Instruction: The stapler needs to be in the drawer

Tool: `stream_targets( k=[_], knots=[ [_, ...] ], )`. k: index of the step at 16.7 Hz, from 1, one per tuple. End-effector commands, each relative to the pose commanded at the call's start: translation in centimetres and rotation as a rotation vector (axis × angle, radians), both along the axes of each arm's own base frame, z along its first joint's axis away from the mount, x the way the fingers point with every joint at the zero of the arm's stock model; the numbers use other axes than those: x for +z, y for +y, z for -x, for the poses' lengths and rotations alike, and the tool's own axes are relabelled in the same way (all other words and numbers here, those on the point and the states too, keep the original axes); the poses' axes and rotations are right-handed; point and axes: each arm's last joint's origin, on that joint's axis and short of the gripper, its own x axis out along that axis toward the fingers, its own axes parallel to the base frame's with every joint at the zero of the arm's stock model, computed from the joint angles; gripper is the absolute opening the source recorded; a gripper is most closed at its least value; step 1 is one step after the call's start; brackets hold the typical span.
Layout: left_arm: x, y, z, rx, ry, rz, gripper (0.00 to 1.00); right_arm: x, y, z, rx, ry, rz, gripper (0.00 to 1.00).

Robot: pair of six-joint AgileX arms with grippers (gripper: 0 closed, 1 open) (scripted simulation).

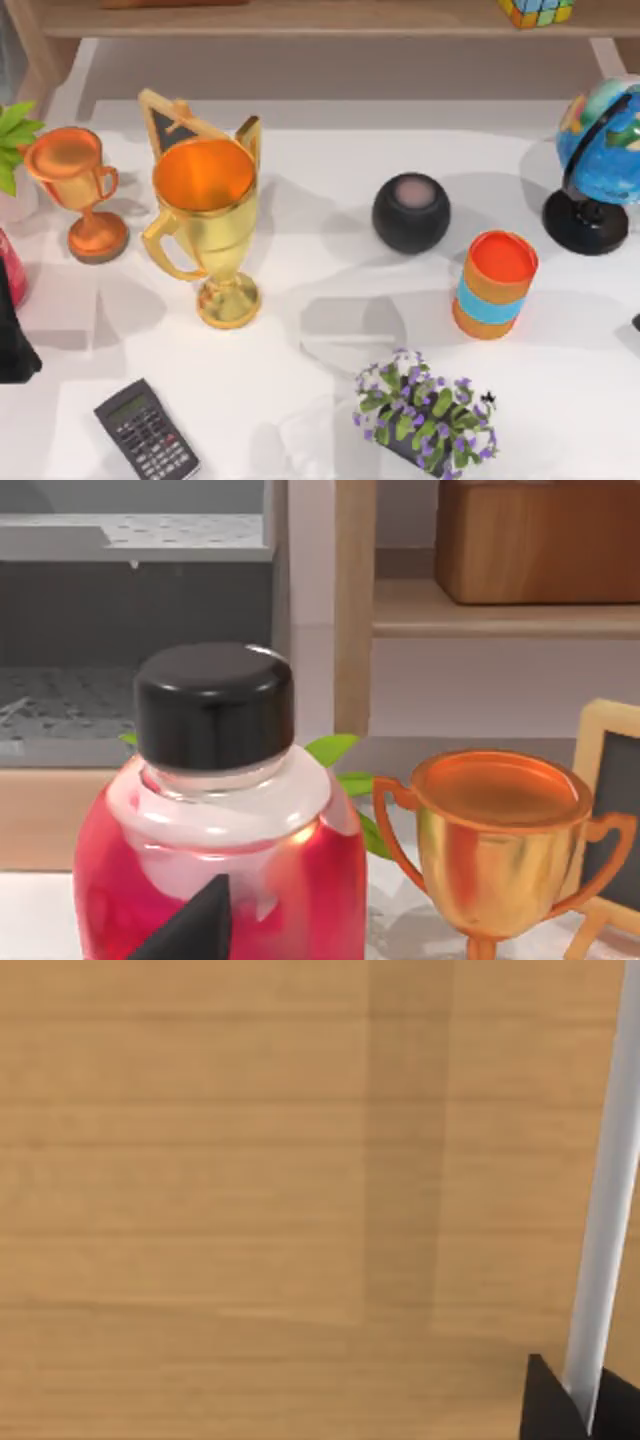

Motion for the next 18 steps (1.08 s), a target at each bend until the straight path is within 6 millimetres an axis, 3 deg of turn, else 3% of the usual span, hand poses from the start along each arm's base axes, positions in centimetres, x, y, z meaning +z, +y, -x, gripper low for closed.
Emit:
stream_targets(
  k=[5,9,18],
  knots=[
    [0.0,0.0,0.0,0.0,0.0,0.0,1.0,0.2,0.2,4.1,0.003,-0.007,0.007,0.0],
    [0.0,0.0,0.0,0.0,0.0,0.0,1.0,0.3,0.2,4.4,0.003,-0.008,0.007,0.0],
    [0.0,0.0,0.0,0.0,0.0,0.0,1.0,0.3,0.2,4.4,0.003,-0.008,0.007,0.68]
  ],
)
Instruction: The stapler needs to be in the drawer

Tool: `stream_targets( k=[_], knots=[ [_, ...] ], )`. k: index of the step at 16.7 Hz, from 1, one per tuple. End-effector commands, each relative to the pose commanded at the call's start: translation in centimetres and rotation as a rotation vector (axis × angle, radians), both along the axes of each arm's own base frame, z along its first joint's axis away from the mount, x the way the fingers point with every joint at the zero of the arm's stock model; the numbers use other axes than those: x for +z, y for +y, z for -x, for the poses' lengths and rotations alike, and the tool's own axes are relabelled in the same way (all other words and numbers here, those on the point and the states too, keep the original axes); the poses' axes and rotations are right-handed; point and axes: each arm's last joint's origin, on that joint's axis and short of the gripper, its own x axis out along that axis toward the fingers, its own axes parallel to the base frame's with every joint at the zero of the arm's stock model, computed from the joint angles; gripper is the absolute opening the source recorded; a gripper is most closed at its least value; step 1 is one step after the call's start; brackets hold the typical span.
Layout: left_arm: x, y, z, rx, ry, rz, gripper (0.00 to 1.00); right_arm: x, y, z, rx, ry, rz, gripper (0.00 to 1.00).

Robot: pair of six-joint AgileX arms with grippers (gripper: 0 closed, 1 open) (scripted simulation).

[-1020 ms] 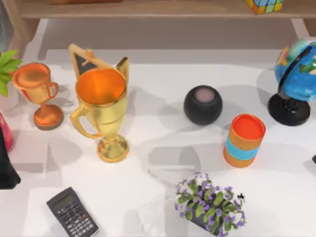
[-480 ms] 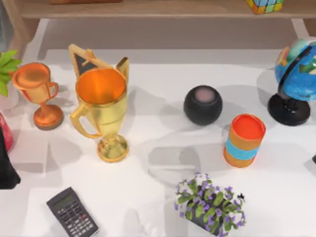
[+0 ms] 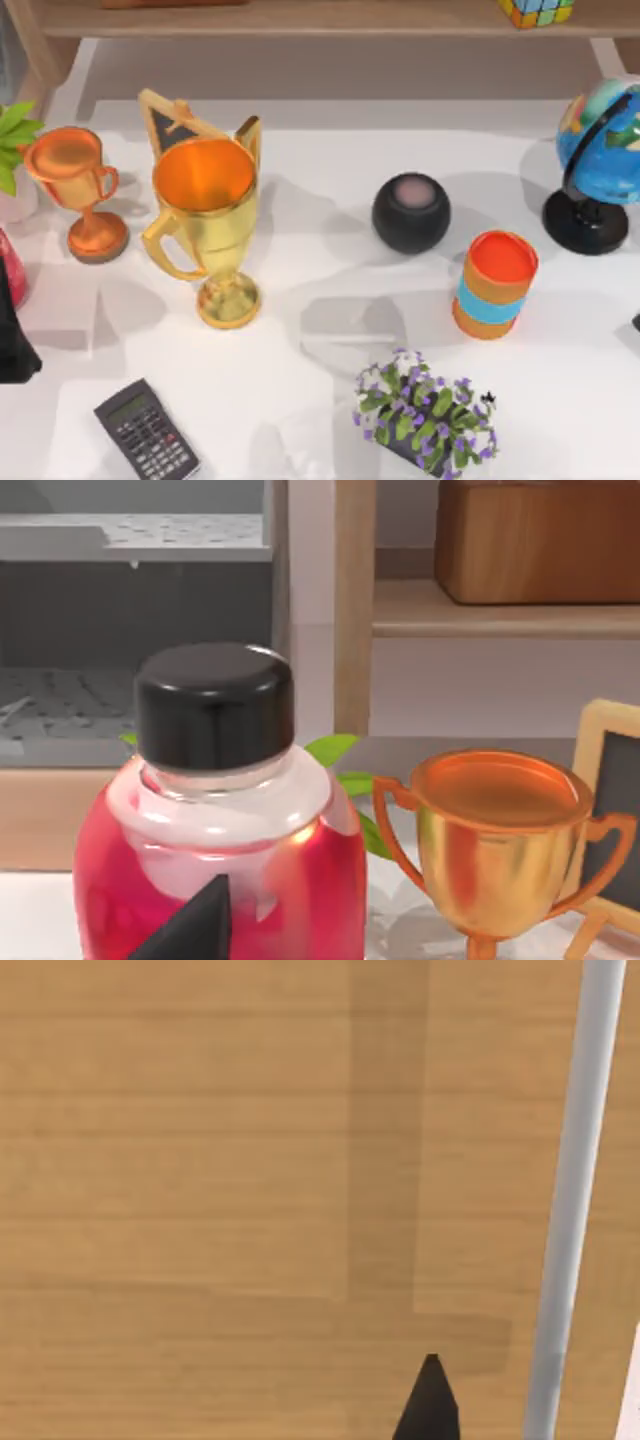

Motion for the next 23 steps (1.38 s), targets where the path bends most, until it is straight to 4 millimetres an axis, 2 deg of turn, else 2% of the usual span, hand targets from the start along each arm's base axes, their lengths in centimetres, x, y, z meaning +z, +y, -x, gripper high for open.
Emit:
stream_targets(
  k=[4,5,13,20,23],
  knots=[
    [0.0,0.0,0.0,0.0,0.0,0.0,1.0,0.0,0.0,0.0,0.0,0.0,0.0,0.98],
    [0.0,0.0,0.0,0.0,0.0,0.0,1.0,0.0,0.0,0.0,0.0,0.0,0.0,1.0],
    [0.0,0.0,0.0,0.0,0.0,0.0,1.0,0.0,0.0,0.0,0.001,-0.001,0.001,1.0],
    [0.0,0.0,0.0,0.0,0.0,0.0,1.0,0.0,0.0,1.8,0.001,0.0,0.001,1.0],
    [0.0,0.0,0.0,0.0,0.0,0.0,1.0,0.0,0.0,2.0,0.001,-0.001,0.001,1.0]
  ],
)
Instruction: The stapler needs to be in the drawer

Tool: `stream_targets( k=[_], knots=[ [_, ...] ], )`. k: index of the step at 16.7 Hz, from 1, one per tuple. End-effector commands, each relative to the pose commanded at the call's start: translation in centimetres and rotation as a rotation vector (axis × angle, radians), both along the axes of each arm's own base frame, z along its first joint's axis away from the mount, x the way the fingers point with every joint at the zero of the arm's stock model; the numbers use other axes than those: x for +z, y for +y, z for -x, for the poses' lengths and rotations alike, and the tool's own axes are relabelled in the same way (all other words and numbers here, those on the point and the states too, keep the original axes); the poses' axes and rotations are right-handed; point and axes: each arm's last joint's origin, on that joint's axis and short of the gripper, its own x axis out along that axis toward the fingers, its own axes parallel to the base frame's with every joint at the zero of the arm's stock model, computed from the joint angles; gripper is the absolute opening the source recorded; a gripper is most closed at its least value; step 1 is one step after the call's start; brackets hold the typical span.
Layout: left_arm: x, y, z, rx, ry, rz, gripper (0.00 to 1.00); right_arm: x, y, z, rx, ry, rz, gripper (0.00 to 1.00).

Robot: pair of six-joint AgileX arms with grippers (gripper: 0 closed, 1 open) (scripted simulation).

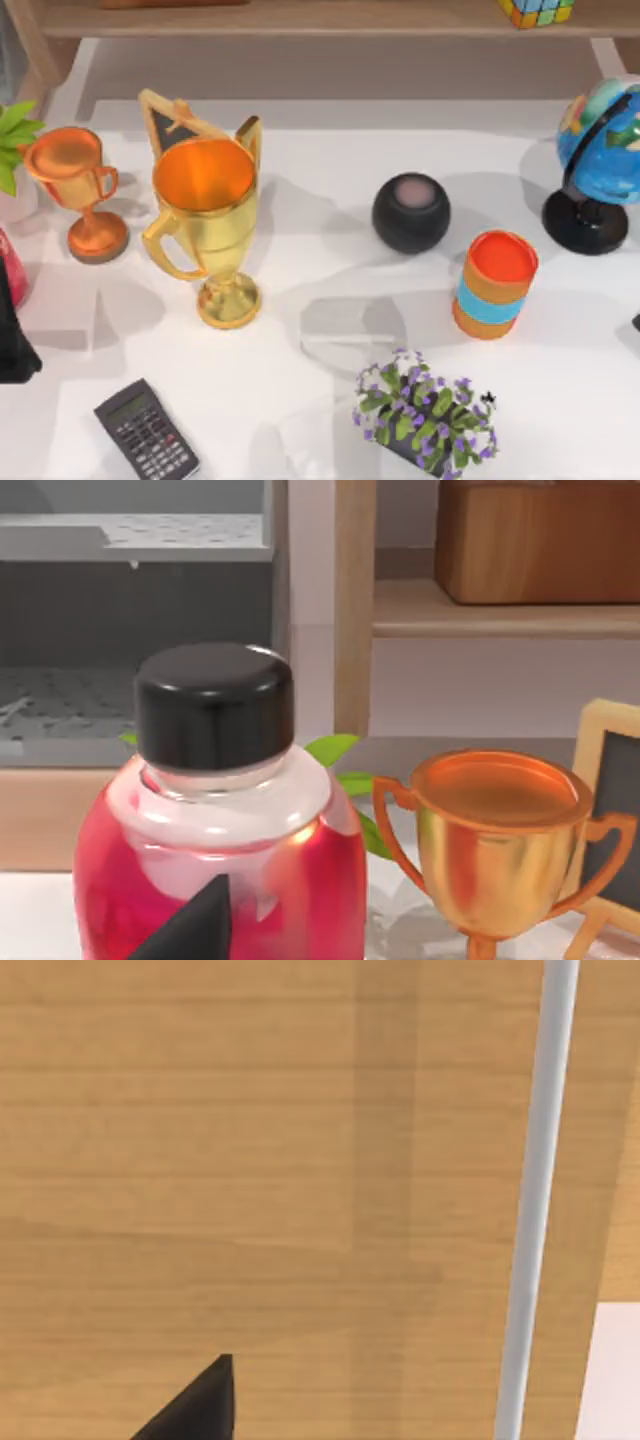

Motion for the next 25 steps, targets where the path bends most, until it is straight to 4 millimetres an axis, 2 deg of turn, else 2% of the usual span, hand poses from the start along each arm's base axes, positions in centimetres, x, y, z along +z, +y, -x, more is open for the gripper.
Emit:
stream_targets(
  k=[3,7,12,15,17,20,22,25],
  knots=[
    [0.0,0.0,0.0,0.0,0.0,0.0,1.0,0.0,-0.1,-0.2,-0.005,0.003,-0.011,1.0],
    [0.0,0.0,0.0,0.0,0.0,0.0,1.0,0.8,-1.9,-0.3,-0.102,0.028,-0.15,1.0],
    [0.0,0.0,0.0,0.0,0.0,0.0,1.0,1.9,-4.4,-0.6,-0.309,0.142,-0.527,1.0],
    [0.0,0.0,0.0,0.0,0.0,0.0,1.0,2.3,-4.3,-1.4,-0.437,0.286,-0.8,1.0],
    [0.0,0.0,0.0,0.0,0.0,0.0,1.0,2.6,-3.2,-2.3,-0.516,0.419,-0.962,1.0],
    [0.0,0.0,0.0,0.0,0.0,0.0,1.0,3.5,0.1,-4.0,-0.626,0.661,-1.131,1.0],
    [0.0,0.0,0.0,0.0,0.0,0.0,1.0,4.3,3.0,-5.1,-0.695,0.834,-1.178,1.0],
    [0.0,0.0,0.0,0.0,0.0,0.0,1.0,5.9,7.8,-6.2,-0.782,1.076,-1.146,1.0]
  ],
)
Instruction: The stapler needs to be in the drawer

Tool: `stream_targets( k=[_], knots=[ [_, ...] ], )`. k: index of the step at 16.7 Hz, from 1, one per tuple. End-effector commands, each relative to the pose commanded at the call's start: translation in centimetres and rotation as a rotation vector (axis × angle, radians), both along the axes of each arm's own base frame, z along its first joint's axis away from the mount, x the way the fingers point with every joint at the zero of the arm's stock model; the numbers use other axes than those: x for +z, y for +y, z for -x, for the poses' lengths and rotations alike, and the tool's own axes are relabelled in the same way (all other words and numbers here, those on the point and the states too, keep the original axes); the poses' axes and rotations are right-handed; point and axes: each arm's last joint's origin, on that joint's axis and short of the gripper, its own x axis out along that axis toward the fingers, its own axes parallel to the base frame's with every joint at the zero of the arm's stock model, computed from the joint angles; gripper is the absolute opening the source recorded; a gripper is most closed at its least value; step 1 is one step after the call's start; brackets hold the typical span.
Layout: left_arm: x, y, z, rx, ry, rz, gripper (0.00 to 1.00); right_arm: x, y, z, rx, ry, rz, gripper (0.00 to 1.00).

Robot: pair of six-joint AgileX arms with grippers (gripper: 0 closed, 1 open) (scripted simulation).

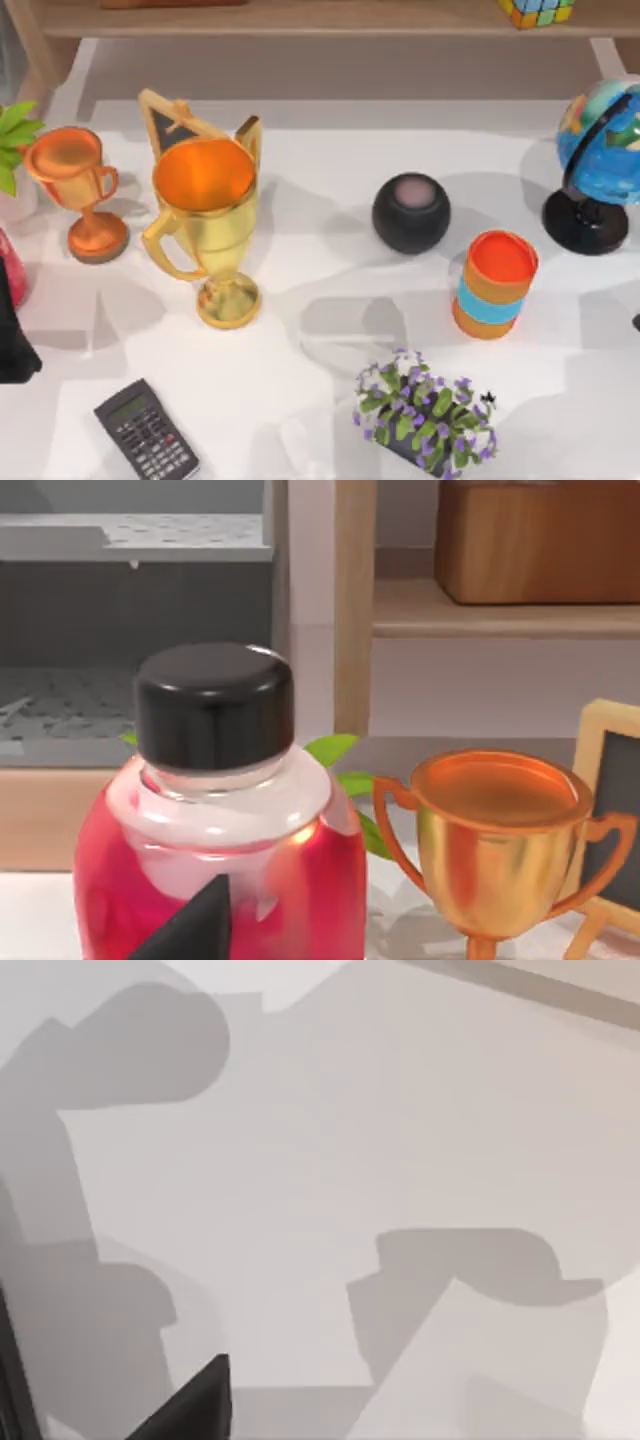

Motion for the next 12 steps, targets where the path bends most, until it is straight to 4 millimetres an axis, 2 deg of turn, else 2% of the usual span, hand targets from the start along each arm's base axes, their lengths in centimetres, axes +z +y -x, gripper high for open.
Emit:
stream_targets(
  k=[4,7,9,12],
  knots=[
    [0.0,0.0,0.0,0.0,0.0,0.0,1.0,2.4,5.9,-0.8,0.115,0.209,0.019,1.0],
    [0.0,0.0,0.0,0.0,0.0,0.0,1.0,3.8,9.0,-0.9,0.193,0.286,0.056,1.0],
    [0.0,0.0,0.0,0.0,0.0,0.0,1.0,4.1,9.9,-0.9,0.219,0.307,0.07,1.0],
    [0.0,0.0,0.0,0.0,0.0,0.0,1.0,4.1,10.0,-0.9,0.221,0.308,0.071,1.0]
  ],
)
